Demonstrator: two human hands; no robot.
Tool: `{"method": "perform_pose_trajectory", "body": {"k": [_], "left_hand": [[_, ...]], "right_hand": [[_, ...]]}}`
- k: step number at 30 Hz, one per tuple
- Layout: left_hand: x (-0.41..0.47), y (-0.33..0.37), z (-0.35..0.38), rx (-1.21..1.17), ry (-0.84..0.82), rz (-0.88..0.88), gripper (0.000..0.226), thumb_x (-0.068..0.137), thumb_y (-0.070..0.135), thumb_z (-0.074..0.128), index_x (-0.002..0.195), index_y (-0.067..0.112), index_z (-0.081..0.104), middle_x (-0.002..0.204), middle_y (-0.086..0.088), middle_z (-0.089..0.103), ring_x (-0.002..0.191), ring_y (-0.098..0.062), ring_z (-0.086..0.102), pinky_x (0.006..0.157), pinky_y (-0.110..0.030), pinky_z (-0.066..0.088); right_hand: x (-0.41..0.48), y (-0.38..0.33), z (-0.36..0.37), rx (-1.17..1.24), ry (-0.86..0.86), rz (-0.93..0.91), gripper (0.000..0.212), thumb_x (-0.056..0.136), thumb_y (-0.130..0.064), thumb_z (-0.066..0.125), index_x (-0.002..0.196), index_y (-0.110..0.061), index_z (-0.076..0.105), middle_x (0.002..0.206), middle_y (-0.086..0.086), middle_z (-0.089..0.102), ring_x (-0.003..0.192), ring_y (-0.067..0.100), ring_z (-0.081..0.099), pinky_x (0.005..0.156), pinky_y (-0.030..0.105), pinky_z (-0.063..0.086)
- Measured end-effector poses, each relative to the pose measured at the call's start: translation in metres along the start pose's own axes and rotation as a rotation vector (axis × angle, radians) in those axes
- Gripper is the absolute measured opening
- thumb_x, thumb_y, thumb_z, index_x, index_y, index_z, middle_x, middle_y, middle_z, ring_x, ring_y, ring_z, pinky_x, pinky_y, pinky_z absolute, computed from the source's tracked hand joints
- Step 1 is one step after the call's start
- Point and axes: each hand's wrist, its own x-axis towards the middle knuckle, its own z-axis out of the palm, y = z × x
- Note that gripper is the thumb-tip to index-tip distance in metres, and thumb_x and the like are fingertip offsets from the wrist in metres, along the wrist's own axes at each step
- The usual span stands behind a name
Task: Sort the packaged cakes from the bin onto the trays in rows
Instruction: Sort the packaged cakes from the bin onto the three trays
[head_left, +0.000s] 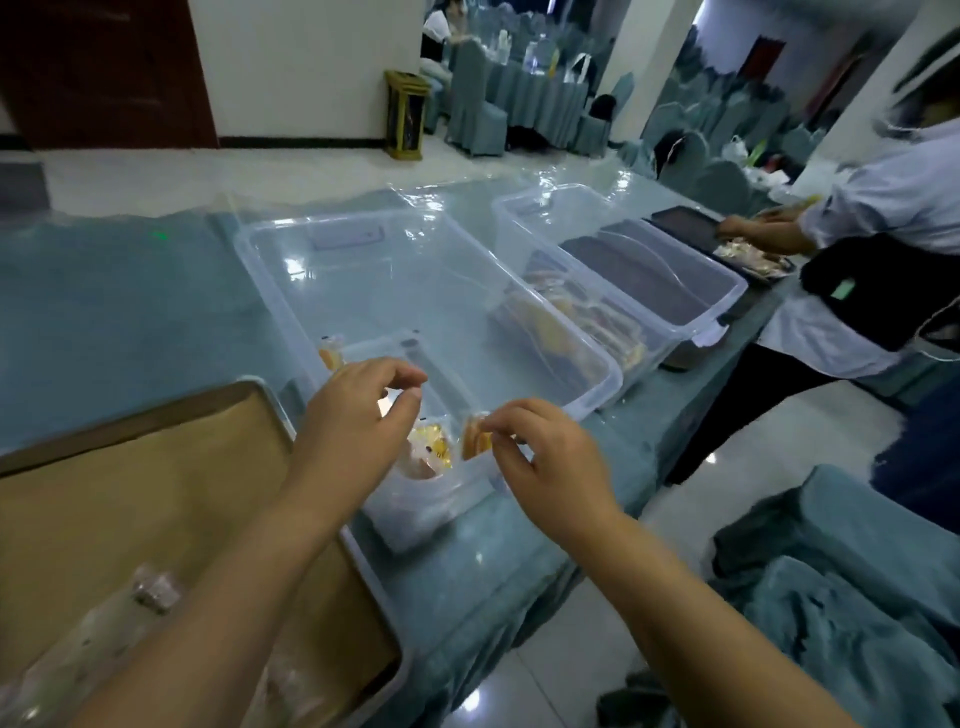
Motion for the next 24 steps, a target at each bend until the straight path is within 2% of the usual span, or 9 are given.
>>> {"method": "perform_pose_trajectory", "body": {"k": [3,8,10,15,20,24], "left_hand": [[0.022,-0.004,0.007,0.022,-0.035,-0.038,0.016,0.088,0.023,0.057,0.091,0.038,0.062,0.088,0.029,0.058,0.087,0.006,0.055,0.072,-0.019,0.044],[0.041,-0.013,0.008,0.274,-0.057,0.039,0.014,0.089,0.023,0.057,0.099,0.026,0.066,0.09,0.019,0.058,0.09,-0.007,0.054,0.072,-0.028,0.044],[0.042,-0.017,0.01,0.323,-0.067,0.005,0.015,0.089,0.026,0.055,0.1,0.027,0.066,0.096,0.014,0.063,0.09,-0.007,0.053,0.071,-0.026,0.043],[0.044,-0.021,0.014,0.386,-0.064,-0.065,0.02,0.089,0.036,0.053,0.104,0.032,0.065,0.095,0.018,0.062,0.082,0.0,0.048,0.063,-0.014,0.035],[0.056,-0.022,0.019,0.595,-0.154,-0.142,0.029,0.09,0.047,0.046,0.115,0.036,0.058,0.099,0.012,0.065,0.073,-0.003,0.043,0.053,-0.013,0.024],[0.071,-0.027,0.022,0.681,-0.098,-0.242,0.031,0.091,0.047,0.043,0.116,0.036,0.057,0.101,0.007,0.068,0.083,-0.012,0.059,0.056,-0.025,0.035]], "right_hand": [[0.031,0.011,0.005,0.049,-0.064,0.0,0.017,0.086,-0.007,0.059,0.095,-0.015,0.072,0.092,-0.003,0.068,0.081,0.015,0.062,0.073,0.035,0.052],[0.08,0.023,0.016,0.037,-0.23,-0.087,0.017,0.089,-0.014,0.058,0.099,-0.019,0.071,0.095,-0.005,0.068,0.082,0.014,0.062,0.074,0.036,0.052],[0.098,0.028,0.026,0.016,-0.305,-0.127,0.018,0.09,-0.019,0.056,0.101,-0.022,0.07,0.098,-0.007,0.068,0.084,0.013,0.062,0.075,0.036,0.052],[0.139,0.046,0.054,-0.089,-0.54,-0.297,0.023,0.091,-0.027,0.053,0.11,-0.027,0.066,0.106,-0.007,0.067,0.088,0.014,0.061,0.076,0.031,0.05],[0.172,0.08,0.079,-0.296,-0.862,-0.509,0.033,0.09,-0.037,0.054,0.123,-0.031,0.055,0.121,-0.006,0.061,0.099,0.015,0.061,0.08,0.028,0.049],[0.191,0.107,0.102,-0.647,-1.144,-0.671,0.052,0.083,-0.048,0.061,0.127,-0.023,0.05,0.119,0.003,0.06,0.102,0.025,0.06,0.077,0.032,0.048]]}}
